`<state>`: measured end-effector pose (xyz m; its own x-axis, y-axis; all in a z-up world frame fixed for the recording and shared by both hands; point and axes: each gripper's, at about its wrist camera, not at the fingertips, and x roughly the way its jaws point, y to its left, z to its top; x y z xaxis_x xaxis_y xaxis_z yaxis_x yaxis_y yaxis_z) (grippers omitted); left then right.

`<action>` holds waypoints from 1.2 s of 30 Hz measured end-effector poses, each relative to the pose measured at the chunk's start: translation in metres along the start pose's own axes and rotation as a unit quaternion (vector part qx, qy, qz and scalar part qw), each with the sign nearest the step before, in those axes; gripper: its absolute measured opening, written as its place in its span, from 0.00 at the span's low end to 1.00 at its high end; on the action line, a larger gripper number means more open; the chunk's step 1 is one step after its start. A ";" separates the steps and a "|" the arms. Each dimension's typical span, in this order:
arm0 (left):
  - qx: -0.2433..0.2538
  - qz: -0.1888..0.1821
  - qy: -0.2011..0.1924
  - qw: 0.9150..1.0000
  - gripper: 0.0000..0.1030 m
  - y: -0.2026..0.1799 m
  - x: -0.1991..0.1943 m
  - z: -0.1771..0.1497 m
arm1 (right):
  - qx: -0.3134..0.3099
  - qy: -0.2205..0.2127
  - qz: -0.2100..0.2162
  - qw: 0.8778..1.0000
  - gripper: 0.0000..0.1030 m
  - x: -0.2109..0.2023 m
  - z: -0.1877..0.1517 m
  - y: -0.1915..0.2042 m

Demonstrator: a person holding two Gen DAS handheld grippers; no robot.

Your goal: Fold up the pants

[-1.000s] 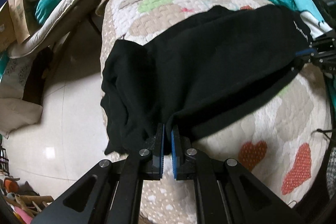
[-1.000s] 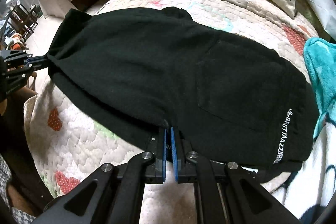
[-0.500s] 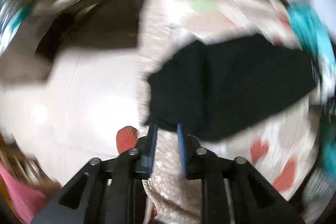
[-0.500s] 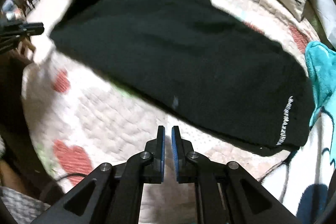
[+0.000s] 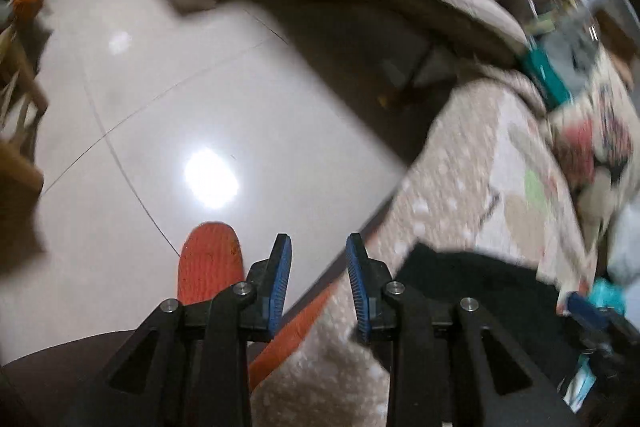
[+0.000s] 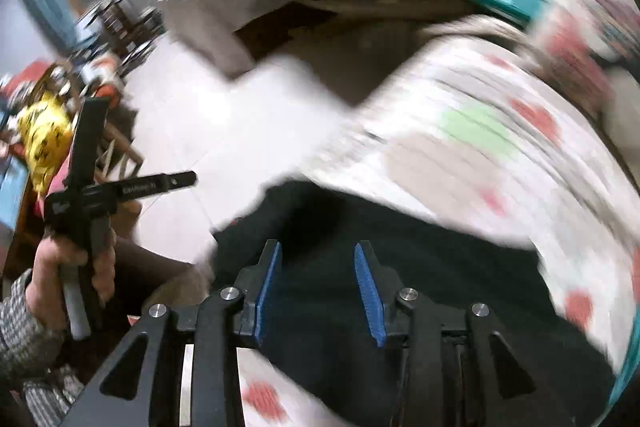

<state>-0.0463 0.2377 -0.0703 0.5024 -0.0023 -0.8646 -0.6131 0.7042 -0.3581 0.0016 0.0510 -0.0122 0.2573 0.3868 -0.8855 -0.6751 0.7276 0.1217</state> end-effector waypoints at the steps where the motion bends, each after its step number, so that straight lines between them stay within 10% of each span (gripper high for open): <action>1: -0.013 0.000 -0.014 1.000 0.26 0.004 -0.005 0.003 | -0.015 0.005 -0.002 1.000 0.41 0.014 0.011 0.008; 6: -0.048 -0.035 -0.025 0.998 0.27 0.016 -0.018 0.012 | -0.149 0.088 -0.055 0.983 0.55 0.094 0.031 0.049; 7: -0.053 -0.042 -0.022 0.998 0.27 0.018 -0.018 0.012 | -0.171 0.115 -0.073 0.976 0.49 0.105 0.027 0.053; 8: -0.059 -0.049 -0.018 0.997 0.27 0.019 -0.018 0.013 | -0.194 0.145 -0.096 0.966 0.12 0.119 0.023 0.057; 9: -0.066 -0.056 -0.015 0.996 0.27 0.021 -0.019 0.013 | -0.199 0.151 -0.097 0.963 0.12 0.123 0.022 0.058; 21: -0.109 -0.051 -0.093 0.988 0.35 0.035 -0.047 0.020 | -0.077 0.081 0.018 0.994 0.02 0.155 0.072 0.077; 25: -0.091 -0.033 -0.088 0.991 0.35 0.030 -0.042 0.020 | -0.048 0.073 0.028 0.996 0.15 0.141 0.083 0.072; 29: -0.067 -0.034 -0.075 0.994 0.35 0.017 -0.036 0.018 | 0.023 0.005 -0.017 1.000 0.51 0.067 0.068 0.010; 36: -0.023 -0.033 -0.057 0.998 0.36 -0.010 -0.027 0.007 | 0.186 -0.014 -0.123 0.975 0.51 -0.017 -0.031 -0.134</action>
<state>-0.0498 0.2357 -0.0416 0.6067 0.0352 -0.7942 -0.6029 0.6716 -0.4308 0.0662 -0.0710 -0.0278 0.4023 0.1868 -0.8962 -0.2939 0.9535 0.0668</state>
